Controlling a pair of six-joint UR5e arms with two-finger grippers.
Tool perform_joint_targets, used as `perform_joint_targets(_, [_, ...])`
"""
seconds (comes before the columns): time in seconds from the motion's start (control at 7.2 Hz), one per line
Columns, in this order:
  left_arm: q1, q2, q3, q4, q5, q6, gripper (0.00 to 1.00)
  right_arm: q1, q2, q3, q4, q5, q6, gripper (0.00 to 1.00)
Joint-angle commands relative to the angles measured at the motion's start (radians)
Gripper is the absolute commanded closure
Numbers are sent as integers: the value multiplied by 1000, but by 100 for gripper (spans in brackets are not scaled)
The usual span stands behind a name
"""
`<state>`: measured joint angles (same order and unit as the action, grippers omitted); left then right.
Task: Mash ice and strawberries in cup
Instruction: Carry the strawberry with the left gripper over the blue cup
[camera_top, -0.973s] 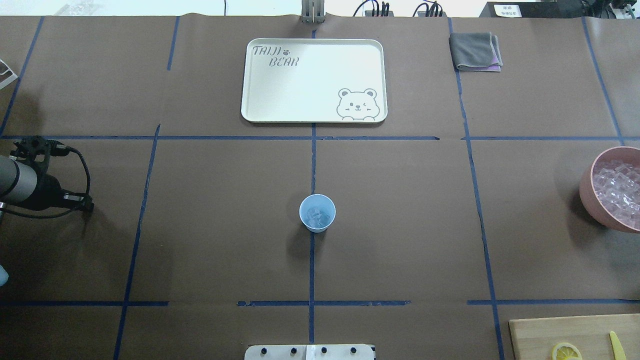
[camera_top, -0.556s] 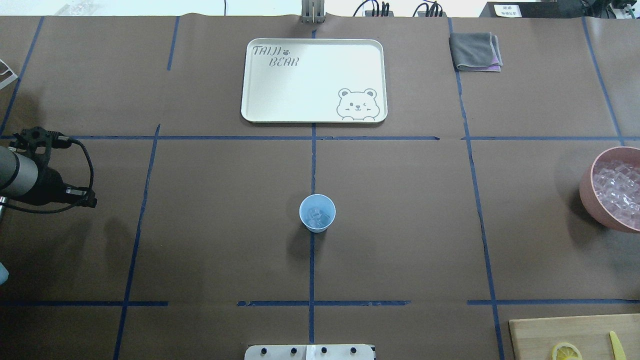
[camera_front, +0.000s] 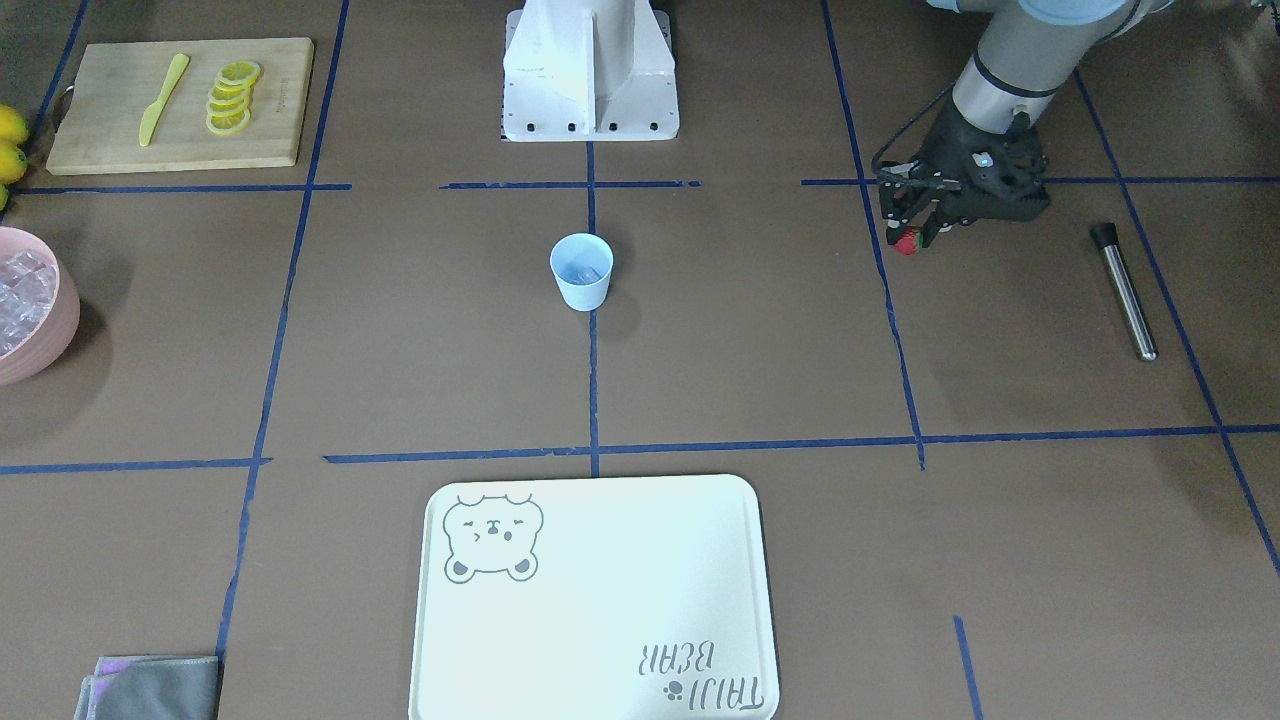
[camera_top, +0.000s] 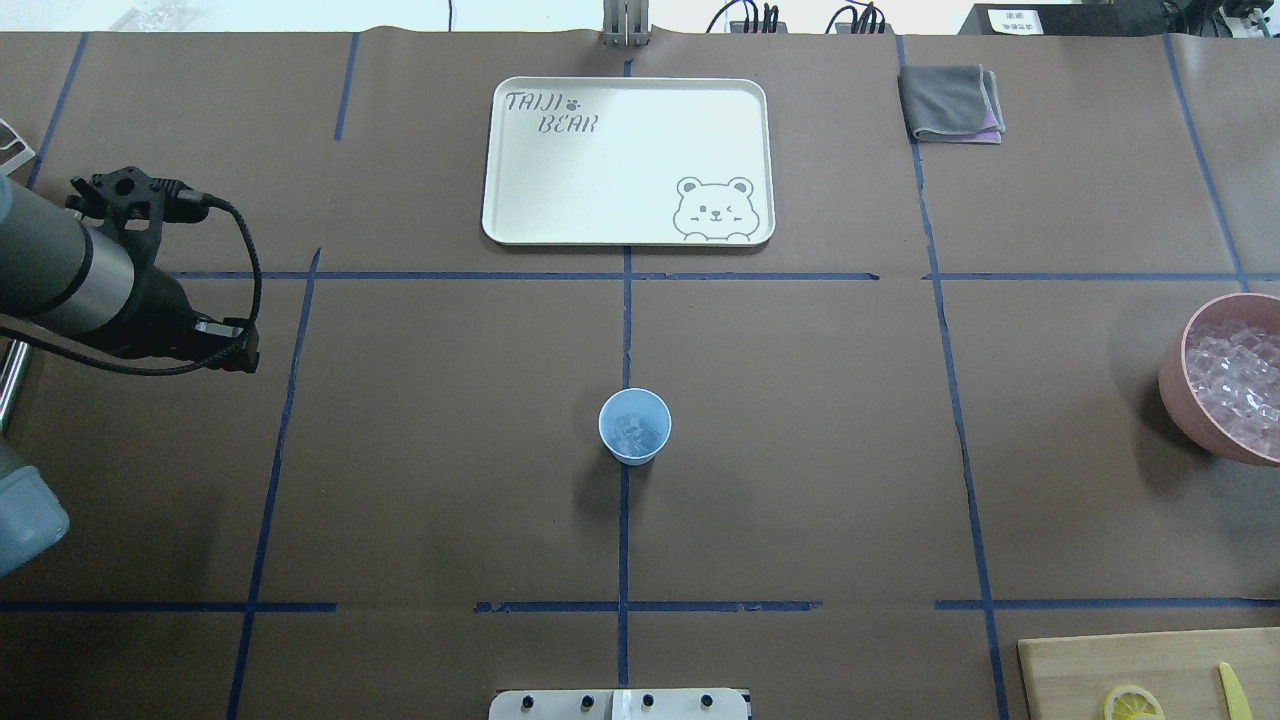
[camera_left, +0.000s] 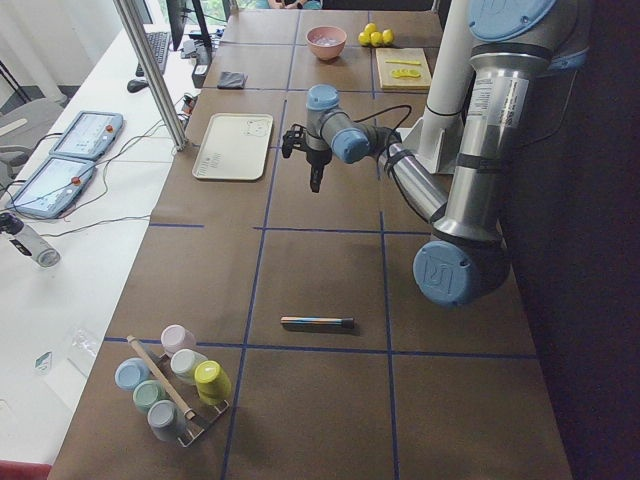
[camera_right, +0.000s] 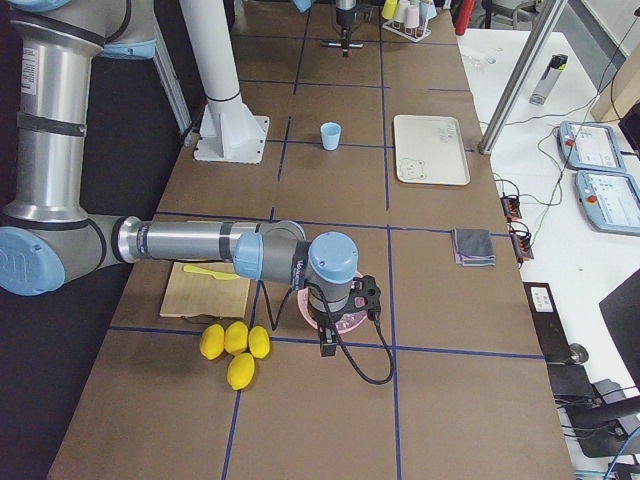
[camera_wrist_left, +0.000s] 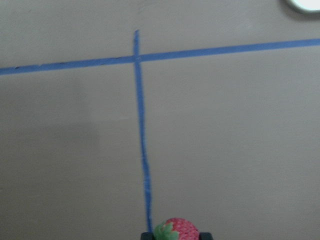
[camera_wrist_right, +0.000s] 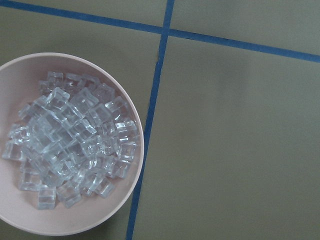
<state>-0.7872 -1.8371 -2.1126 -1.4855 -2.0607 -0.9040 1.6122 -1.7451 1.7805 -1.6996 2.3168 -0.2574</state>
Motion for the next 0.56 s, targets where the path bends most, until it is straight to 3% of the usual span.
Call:
perform_joint_targets(0.0, [92, -179, 32, 117, 8, -117, 100, 0, -7, 0, 5, 1, 1, 1])
perform_joint_targets(0.42, [219, -342, 132, 116, 82, -300, 100, 0, -5, 2, 6, 3, 1, 1])
